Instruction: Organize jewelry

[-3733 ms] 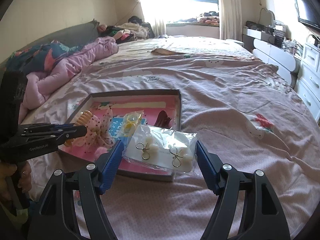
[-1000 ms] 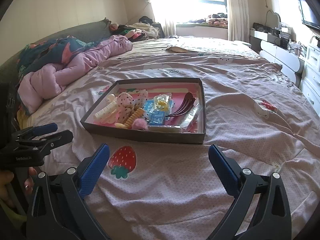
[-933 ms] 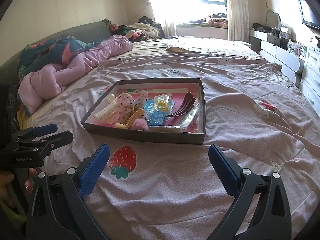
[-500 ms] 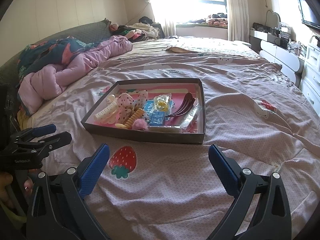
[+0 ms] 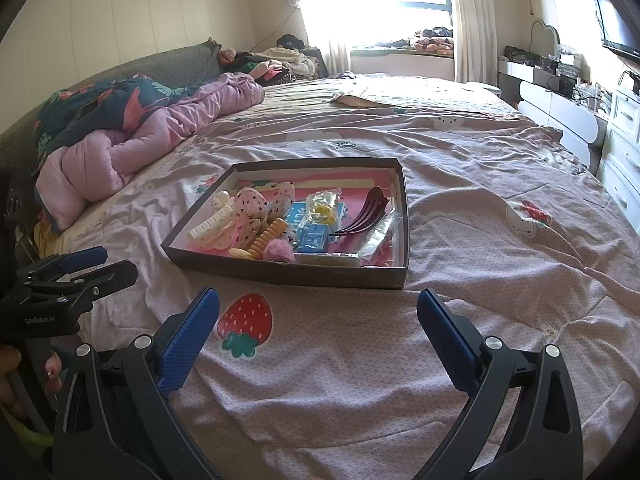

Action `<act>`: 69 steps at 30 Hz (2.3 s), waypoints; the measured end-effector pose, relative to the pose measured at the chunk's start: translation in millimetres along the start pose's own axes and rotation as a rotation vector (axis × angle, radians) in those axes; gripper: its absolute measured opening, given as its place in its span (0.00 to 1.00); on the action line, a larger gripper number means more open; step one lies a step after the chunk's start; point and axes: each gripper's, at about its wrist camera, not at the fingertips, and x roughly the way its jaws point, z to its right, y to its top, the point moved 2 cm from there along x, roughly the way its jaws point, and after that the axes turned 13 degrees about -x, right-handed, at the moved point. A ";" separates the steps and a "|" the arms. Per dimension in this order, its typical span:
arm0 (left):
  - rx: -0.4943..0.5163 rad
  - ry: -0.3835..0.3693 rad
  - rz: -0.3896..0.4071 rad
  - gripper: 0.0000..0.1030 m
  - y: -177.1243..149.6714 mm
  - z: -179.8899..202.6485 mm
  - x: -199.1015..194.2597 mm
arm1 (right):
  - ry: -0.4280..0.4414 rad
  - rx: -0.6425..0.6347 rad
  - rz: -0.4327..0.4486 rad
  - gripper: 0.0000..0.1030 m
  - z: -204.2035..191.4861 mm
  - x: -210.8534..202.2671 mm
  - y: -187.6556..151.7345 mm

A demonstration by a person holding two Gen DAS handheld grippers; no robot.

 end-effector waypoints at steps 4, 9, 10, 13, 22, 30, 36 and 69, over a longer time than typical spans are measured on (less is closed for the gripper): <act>0.000 -0.001 0.003 0.89 0.4 -0.2 -1.3 | -0.001 0.003 0.000 0.94 0.2 0.2 -0.2; -0.001 -0.001 0.011 0.89 1.7 -1.1 -3.1 | -0.001 0.000 -0.001 0.94 0.4 0.6 -0.3; -0.001 -0.004 0.011 0.89 2.1 -1.2 -3.6 | -0.001 0.001 -0.002 0.94 0.3 0.3 -0.1; 0.002 -0.001 0.014 0.89 2.7 -0.4 -3.8 | 0.000 0.000 0.000 0.94 0.2 0.3 0.0; 0.002 0.006 0.015 0.89 3.1 0.1 -3.4 | 0.000 0.001 0.000 0.94 0.4 0.5 -0.4; 0.006 0.005 0.016 0.89 3.9 -0.4 -3.4 | 0.000 0.000 0.000 0.94 0.3 0.1 -0.3; 0.015 0.007 0.019 0.89 3.2 1.1 -3.8 | 0.000 -0.001 0.000 0.94 0.1 0.4 -0.5; -0.188 0.324 0.004 0.89 95.1 -141.9 79.4 | -0.405 0.223 -0.158 0.94 194.9 95.7 0.3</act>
